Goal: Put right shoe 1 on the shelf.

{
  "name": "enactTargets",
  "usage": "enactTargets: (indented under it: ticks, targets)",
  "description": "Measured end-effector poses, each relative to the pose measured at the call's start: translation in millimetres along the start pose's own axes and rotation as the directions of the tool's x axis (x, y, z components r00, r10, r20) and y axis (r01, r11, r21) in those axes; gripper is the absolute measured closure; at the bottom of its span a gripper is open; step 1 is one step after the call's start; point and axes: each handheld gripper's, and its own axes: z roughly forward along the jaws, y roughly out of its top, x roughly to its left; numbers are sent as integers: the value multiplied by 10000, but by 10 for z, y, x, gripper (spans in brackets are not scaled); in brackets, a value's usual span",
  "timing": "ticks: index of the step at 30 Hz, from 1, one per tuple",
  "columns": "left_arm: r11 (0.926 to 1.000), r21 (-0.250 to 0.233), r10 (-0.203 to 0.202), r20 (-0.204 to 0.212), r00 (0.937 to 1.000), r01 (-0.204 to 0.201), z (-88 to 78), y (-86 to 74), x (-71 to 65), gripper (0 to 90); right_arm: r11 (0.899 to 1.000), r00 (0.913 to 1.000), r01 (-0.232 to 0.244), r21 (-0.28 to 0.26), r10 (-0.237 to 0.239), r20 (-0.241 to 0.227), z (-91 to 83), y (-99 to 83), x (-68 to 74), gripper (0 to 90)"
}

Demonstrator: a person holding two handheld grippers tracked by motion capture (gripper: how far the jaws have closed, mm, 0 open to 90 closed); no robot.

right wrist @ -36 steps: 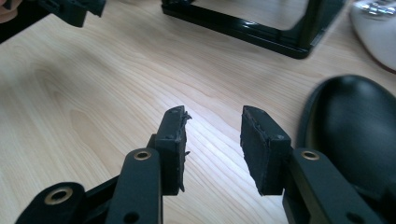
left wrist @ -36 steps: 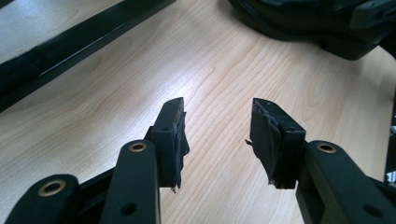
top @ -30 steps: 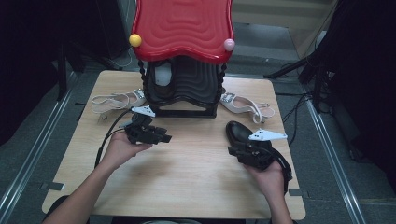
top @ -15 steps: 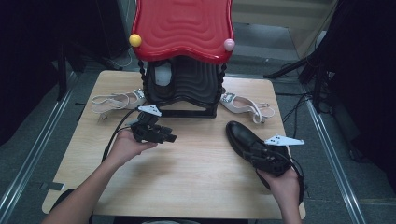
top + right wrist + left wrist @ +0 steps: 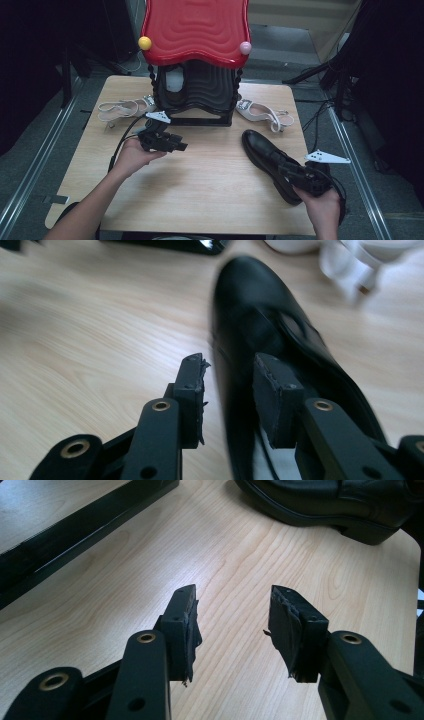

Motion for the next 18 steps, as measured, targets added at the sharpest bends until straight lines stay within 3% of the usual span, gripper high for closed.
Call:
enactTargets:
  ticks: [5,7,12,16,18]
  targets:
    - [10000,36,-23,0,10000,23,21,3,1,549,9996,9997,-254,99,254,29,26,-66,-35,657]
    - [10000,47,-3,12,10000,3,29,2,-11,546,9996,9997,-68,271,62,217,116,-24,3,639]
    - [10000,-76,-33,184,9998,34,27,-2,-10,543,9980,9993,-136,625,115,347,299,32,51,595]
    - [9999,-132,78,159,9998,-76,17,-12,-13,543,9956,9989,-242,901,205,418,421,57,63,606]
    - [9999,-99,110,133,9999,-109,13,-20,-16,535,9942,9976,-230,1052,160,671,464,76,67,637]
